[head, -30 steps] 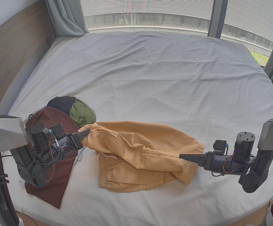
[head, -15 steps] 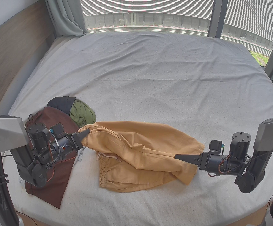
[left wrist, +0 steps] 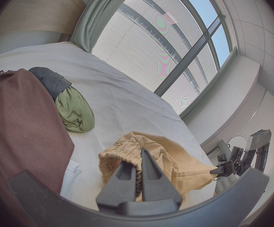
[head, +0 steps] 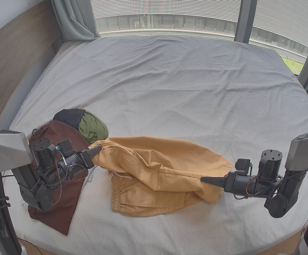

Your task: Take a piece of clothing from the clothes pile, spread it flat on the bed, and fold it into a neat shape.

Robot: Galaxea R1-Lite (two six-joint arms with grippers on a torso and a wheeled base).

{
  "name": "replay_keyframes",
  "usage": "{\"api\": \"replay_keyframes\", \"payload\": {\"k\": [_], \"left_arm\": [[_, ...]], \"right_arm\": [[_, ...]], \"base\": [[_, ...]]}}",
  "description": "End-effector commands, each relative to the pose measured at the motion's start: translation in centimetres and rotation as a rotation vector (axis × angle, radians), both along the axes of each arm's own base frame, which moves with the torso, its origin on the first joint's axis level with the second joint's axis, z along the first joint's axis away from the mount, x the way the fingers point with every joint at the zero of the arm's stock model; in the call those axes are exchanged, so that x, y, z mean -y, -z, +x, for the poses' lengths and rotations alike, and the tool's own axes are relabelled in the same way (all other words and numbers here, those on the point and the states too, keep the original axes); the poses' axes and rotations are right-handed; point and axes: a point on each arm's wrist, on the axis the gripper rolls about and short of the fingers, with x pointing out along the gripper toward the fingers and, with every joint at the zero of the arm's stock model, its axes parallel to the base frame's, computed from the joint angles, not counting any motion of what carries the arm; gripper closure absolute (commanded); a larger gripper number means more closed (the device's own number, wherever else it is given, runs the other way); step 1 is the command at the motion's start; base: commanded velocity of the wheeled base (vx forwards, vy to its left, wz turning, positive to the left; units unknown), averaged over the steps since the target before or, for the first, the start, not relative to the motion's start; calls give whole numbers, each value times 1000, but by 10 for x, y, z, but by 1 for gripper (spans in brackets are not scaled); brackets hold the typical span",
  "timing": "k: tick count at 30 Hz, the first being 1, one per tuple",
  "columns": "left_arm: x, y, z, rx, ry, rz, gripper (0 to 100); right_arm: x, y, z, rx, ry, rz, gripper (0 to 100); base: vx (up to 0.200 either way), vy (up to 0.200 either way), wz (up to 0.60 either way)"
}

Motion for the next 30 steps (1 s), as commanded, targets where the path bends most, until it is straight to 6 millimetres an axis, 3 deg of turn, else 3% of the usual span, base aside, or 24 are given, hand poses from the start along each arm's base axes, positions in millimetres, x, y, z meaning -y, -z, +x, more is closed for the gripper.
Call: {"api": "replay_keyframes", "payload": {"k": [1, 6, 17, 30], "left_arm": [[0, -1, 0, 3, -1, -1, 100], [0, -5, 3, 22, -2, -7, 100], [2, -25, -1, 82, 16, -15, 100], [-3, -61, -16, 183, 71, -32, 100]], "right_arm": [[0, -1, -1, 2, 2, 0, 100], [1, -5, -1, 18, 3, 4, 100], [5, -42, -8, 148, 6, 33, 100], [10, -75, -20, 256, 8, 67, 100]], "base": [[0, 0, 0], [0, 0, 0], [0, 0, 0], [0, 0, 0]]}}
